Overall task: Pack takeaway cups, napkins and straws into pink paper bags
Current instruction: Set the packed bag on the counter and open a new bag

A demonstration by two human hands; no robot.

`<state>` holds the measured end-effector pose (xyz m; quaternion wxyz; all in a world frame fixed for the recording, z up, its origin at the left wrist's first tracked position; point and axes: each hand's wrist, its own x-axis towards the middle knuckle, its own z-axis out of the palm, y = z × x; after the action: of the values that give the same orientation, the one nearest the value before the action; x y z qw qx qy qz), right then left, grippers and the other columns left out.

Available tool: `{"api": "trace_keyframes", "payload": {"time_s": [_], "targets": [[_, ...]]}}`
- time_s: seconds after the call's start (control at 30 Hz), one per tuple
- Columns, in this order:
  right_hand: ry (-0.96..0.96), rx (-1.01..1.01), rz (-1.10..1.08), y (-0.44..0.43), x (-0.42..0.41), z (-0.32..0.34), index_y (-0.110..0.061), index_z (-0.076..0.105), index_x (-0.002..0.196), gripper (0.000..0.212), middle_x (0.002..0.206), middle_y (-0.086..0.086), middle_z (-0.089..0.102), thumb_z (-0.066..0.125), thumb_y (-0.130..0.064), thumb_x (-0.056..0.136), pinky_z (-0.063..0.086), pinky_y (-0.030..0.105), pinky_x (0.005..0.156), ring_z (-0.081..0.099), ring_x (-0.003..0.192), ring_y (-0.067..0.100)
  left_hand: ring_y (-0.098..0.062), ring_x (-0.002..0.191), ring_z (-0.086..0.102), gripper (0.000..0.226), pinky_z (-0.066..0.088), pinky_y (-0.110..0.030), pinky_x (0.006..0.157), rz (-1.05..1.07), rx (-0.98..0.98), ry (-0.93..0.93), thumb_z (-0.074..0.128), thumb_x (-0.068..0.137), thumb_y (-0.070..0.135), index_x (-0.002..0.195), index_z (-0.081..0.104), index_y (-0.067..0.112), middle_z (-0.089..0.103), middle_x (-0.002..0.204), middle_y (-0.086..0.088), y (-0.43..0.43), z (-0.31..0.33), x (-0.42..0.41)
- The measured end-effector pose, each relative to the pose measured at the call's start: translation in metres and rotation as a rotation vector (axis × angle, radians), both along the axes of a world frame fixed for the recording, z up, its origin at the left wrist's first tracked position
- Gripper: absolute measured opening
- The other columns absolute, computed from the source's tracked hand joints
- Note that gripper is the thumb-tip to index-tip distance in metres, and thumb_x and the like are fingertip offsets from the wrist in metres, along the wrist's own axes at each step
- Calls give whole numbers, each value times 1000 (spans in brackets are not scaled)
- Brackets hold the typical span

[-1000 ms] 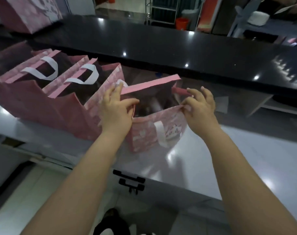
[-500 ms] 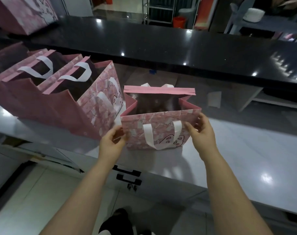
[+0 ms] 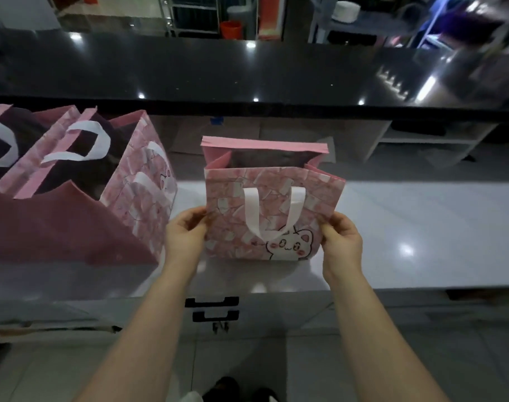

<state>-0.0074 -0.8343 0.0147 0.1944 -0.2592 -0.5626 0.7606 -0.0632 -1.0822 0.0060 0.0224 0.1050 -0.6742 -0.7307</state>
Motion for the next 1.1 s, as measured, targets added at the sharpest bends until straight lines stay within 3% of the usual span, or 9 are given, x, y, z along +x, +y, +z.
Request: {"api": "trace_keyframes", "payload": {"time_s": [0.17, 0.3, 0.4, 0.57, 0.67, 0.73, 0.87, 1.0, 1.1], "targets": [[76, -118, -233, 4, 26, 16, -14, 69, 95, 10, 86, 2, 76, 63, -7, 92, 58, 28, 61, 72, 76, 17, -19, 91, 71, 16, 59, -35, 79, -123, 66, -19, 66, 89, 5, 91, 72, 20, 75, 93, -1, 25, 7, -6], [92, -109, -393, 16, 52, 27, -14, 70, 97, 10, 94, 7, 74, 63, -9, 92, 58, 31, 66, 72, 81, 19, -14, 82, 73, 11, 59, -25, 66, -271, 99, -14, 69, 89, 10, 90, 74, 19, 76, 89, 1, 53, 14, -8], [124, -110, -511, 30, 80, 33, -14, 69, 99, 11, 92, 6, 75, 61, -8, 92, 59, 32, 64, 72, 80, 19, -15, 81, 73, 8, 60, -27, 64, -393, 112, -58, 69, 89, 13, 91, 74, 19, 76, 89, 1, 84, 19, -7], [142, -110, -719, 72, 132, 45, -8, 65, 108, 16, 92, 9, 74, 59, -7, 93, 60, 40, 74, 69, 80, 23, -11, 80, 72, 10, 57, -23, 57, -614, 88, -72, 67, 90, 13, 91, 73, 21, 76, 87, 7, 155, 39, 9], [151, -113, -832, 106, 165, 51, -2, 61, 119, 25, 105, 19, 70, 57, -9, 95, 55, 49, 86, 66, 92, 32, -11, 80, 72, 12, 57, -23, 57, -740, 73, -11, 65, 91, 12, 92, 74, 21, 76, 89, 6, 205, 54, 26], [167, -89, -896, 132, 189, 54, -4, 63, 114, 20, 103, 16, 70, 57, -9, 96, 54, 48, 87, 67, 91, 29, -9, 78, 72, 14, 55, -20, 55, -805, 77, 25, 64, 92, 11, 92, 74, 21, 76, 87, 7, 242, 61, 44], [194, -45, -976, 193, 244, 56, -15, 68, 99, 12, 91, 6, 74, 57, -11, 96, 56, 37, 73, 69, 81, 20, -7, 76, 72, 18, 53, -18, 53, -906, 91, 48, 61, 94, 10, 90, 73, 23, 75, 85, 10, 323, 67, 92], [191, 44, -1038, 260, 308, 60, -19, 72, 95, 16, 97, 9, 74, 57, -13, 97, 56, 41, 79, 70, 89, 25, -16, 79, 73, 13, 57, -24, 58, -975, 137, 32, 62, 93, 7, 94, 73, 15, 76, 88, -1, 410, 69, 150], [200, 58, -1098, 312, 356, 64, -23, 73, 92, 20, 96, 6, 75, 58, -12, 96, 57, 40, 78, 72, 88, 22, -18, 72, 74, 10, 56, -25, 53, -1031, 185, -19, 63, 93, 7, 97, 72, 10, 76, 88, -5, 473, 72, 195]]}}
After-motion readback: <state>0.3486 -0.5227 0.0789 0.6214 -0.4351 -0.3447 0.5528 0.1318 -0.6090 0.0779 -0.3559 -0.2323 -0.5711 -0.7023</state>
